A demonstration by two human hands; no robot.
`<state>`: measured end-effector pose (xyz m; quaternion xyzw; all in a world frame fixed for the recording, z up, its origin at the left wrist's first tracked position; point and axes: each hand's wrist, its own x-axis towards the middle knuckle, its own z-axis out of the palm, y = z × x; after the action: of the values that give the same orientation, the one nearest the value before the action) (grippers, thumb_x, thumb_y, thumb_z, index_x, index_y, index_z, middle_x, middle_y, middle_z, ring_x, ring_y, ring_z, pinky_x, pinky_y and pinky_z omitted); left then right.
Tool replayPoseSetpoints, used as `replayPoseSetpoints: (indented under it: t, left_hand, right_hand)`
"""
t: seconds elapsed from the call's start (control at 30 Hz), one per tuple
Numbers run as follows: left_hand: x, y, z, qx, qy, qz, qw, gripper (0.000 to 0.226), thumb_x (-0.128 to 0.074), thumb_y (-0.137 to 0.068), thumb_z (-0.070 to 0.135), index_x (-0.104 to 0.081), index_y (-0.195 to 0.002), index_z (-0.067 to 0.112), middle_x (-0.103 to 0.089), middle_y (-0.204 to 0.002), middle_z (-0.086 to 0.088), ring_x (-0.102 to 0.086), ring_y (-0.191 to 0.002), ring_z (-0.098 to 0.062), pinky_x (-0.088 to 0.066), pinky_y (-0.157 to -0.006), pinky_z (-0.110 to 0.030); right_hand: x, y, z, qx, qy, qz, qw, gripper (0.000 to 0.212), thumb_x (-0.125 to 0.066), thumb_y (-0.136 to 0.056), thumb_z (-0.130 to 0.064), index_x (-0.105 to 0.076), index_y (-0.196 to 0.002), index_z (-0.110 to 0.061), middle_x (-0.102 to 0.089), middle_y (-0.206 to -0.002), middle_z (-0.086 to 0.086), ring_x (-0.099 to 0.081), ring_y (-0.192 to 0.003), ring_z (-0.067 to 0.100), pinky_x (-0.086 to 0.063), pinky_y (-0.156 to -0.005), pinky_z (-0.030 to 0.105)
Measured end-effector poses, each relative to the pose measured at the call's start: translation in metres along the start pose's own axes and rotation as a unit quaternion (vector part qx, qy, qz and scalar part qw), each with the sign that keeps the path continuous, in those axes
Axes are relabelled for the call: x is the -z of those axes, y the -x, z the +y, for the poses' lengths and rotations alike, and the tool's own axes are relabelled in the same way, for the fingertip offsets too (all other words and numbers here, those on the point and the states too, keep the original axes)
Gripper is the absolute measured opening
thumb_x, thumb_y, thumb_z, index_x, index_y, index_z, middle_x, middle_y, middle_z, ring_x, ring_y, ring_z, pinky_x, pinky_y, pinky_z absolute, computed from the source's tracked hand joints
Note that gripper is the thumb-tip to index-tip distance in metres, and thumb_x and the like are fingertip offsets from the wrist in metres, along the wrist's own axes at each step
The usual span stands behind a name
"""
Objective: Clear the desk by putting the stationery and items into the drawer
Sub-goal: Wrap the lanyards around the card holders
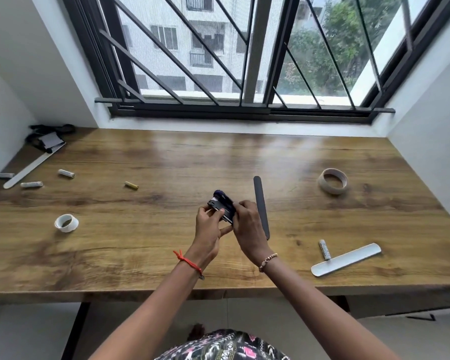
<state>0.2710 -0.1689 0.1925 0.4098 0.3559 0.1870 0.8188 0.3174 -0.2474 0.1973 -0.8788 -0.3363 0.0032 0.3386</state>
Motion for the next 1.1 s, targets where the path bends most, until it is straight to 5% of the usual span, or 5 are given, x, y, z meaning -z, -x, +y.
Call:
replayPoseSetpoints:
  t: [0.3,0.47,0.6,0.8,1.1]
  left_hand:
    - [0.004,-0.011,-0.01,0.007,0.006,-0.01,1.0,0.022,-0.043,-0.093,-0.002,-0.041,-0.113,0.006,-0.057,-0.117,-0.019,-0.061,-0.094,-0.018,-0.057,-0.057,-0.032]
    - [0.009,-0.022,-0.01,0.02,-0.004,0.012,1.0,0.018,-0.043,-0.093,-0.003,-0.041,-0.105,0.009,-0.056,-0.118,-0.018,-0.061,-0.094,-0.019,-0.056,-0.067,-0.044]
    - [0.019,-0.03,-0.008,0.028,-0.029,0.019,0.999,0.018,-0.043,-0.093,-0.003,-0.044,-0.1,0.013,-0.057,-0.113,-0.014,-0.059,-0.104,-0.024,-0.055,-0.072,-0.048]
    - [0.034,-0.04,-0.002,0.081,-0.112,-0.005,0.99,0.02,-0.038,-0.093,-0.006,-0.051,-0.096,0.009,-0.061,-0.088,-0.005,-0.06,-0.076,-0.018,-0.056,-0.054,-0.036]
    - [0.059,-0.056,-0.012,-0.022,-0.415,-0.047,0.908,0.02,-0.052,-0.09,0.006,-0.062,-0.107,0.008,-0.062,-0.107,-0.011,-0.06,-0.098,-0.024,-0.049,-0.092,-0.039]
  right_hand:
    - [-0.002,-0.012,0.004,-0.131,-0.119,0.0,0.984,0.018,-0.053,-0.084,-0.007,-0.069,-0.092,-0.011,-0.057,-0.084,-0.002,-0.049,-0.097,0.02,-0.041,-0.091,0.045]
    - [-0.009,-0.018,0.018,-0.12,-0.077,-0.005,0.99,0.018,-0.058,-0.086,-0.008,-0.073,-0.094,-0.015,-0.052,-0.104,0.005,-0.044,-0.101,0.017,-0.042,-0.089,0.031]
    - [-0.007,-0.021,0.023,-0.115,-0.141,-0.01,0.983,0.016,-0.066,-0.082,-0.009,-0.073,-0.096,-0.007,-0.067,-0.092,0.006,-0.056,-0.072,0.004,-0.048,-0.067,0.01]
    - [-0.015,-0.024,0.029,-0.19,-0.144,-0.088,0.967,0.021,-0.073,-0.077,-0.02,-0.073,-0.095,-0.009,-0.067,-0.089,0.003,-0.06,-0.078,0.012,-0.045,-0.063,0.016]
    - [-0.046,-0.011,0.025,-0.251,-0.151,-0.101,0.951,0.02,-0.072,-0.077,-0.011,-0.07,-0.095,-0.002,-0.071,-0.085,0.009,-0.061,-0.064,0.007,-0.046,-0.05,0.005]
